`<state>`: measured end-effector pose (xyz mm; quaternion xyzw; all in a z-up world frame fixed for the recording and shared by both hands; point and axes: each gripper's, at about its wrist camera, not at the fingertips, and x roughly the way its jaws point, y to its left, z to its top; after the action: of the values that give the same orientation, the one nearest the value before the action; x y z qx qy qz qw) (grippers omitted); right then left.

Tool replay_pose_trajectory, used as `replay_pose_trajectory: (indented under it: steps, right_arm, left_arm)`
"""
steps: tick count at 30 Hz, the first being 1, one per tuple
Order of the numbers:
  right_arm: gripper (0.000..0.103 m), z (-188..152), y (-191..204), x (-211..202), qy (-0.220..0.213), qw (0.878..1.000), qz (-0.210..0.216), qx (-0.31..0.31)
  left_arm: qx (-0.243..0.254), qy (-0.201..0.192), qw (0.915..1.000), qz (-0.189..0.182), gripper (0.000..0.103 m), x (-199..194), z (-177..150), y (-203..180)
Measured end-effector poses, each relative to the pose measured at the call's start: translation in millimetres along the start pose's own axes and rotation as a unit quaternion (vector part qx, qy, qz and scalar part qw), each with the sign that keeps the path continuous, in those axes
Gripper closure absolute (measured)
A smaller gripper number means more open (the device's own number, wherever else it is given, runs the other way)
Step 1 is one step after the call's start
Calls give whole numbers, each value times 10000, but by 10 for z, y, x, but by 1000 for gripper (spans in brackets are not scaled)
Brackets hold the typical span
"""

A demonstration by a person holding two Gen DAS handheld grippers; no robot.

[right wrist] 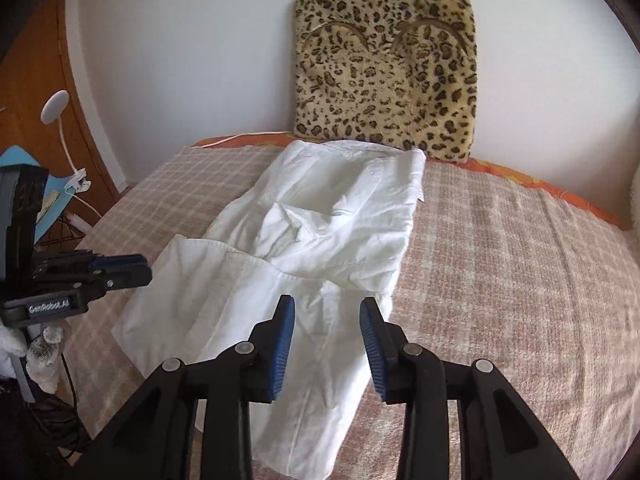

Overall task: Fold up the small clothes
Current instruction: 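Open both tools and move them back over the folded shirt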

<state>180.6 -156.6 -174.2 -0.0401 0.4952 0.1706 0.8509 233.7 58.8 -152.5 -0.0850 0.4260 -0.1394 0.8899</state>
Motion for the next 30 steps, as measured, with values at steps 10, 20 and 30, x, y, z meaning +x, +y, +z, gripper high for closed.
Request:
replay_pose_trajectory:
  steps: [10, 20, 30]
  right_arm:
    - [72, -109, 515, 412, 555, 9943, -10, -914]
    - [77, -240, -47, 467, 1045, 9934, -455, -159]
    - [71, -46, -166, 181, 594, 9982, 46, 26]
  left_arm:
    - [-200, 441, 9985, -267, 83, 371, 52, 187]
    - [326, 627, 9971, 268, 83, 944, 270, 163]
    - [91, 393, 9990, 205, 83, 723, 516, 259]
